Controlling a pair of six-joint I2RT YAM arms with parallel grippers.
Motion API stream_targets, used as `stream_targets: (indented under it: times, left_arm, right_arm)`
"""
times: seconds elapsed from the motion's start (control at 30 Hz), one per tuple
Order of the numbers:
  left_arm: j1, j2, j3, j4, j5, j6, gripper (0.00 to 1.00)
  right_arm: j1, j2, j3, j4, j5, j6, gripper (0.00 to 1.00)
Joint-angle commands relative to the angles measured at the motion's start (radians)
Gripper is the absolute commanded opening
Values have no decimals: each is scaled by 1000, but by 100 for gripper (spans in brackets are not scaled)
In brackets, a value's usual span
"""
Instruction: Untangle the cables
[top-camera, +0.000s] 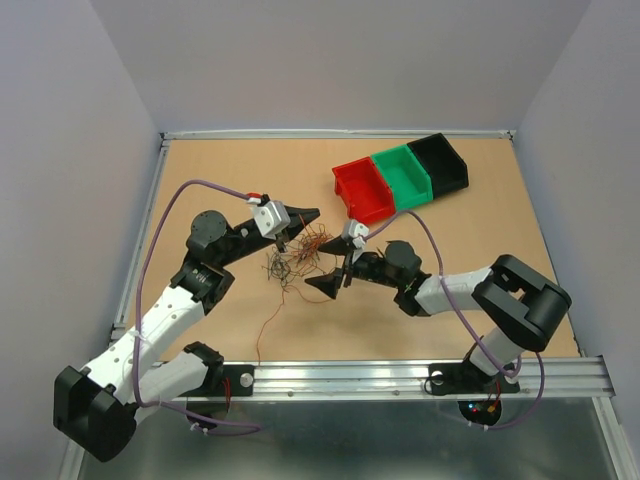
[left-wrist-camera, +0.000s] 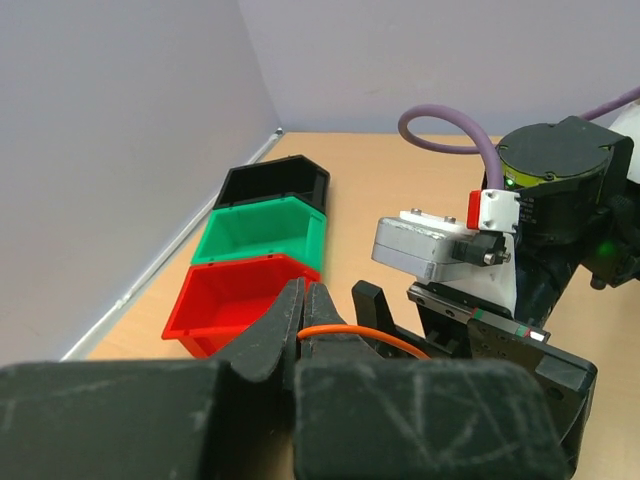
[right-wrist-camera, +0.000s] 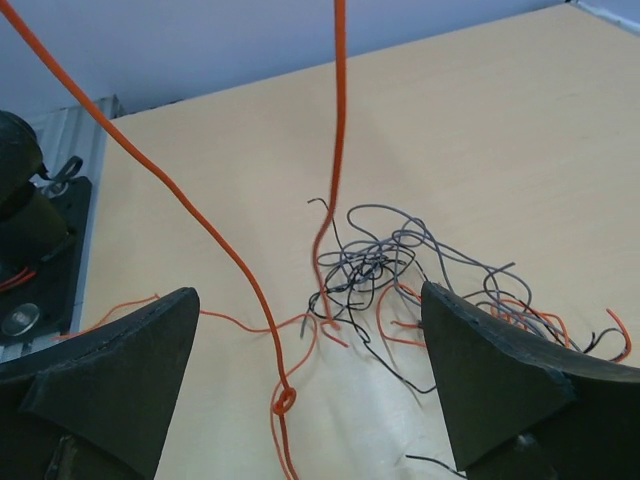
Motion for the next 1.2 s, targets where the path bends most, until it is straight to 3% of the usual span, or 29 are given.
stream_targets:
  times: [0.0, 0.13, 0.4, 0.6, 1.0, 1.17]
  left_arm:
    - [-5, -24, -7, 85, 23, 16, 0]
    - [-5, -3, -7, 87, 93, 5, 0]
    - [-5, 45, 2, 88, 139, -22, 0]
    - [-5, 61, 4, 103, 130, -45, 0]
    - [-3, -1, -33, 110, 49, 13, 0]
    - [-3, -8, -38, 116, 83, 19, 0]
  right_arm:
    - [0, -52, -31, -11, 61, -73, 97]
    - [0, -43, -22, -13, 78, -87, 98]
    - [-1, 27, 60, -11, 138, -87, 88]
    - [0, 50, 95, -7, 12, -101, 84]
    - [0, -12, 20, -24, 95, -108, 81]
    - [-1, -38, 2, -28, 34, -117, 81]
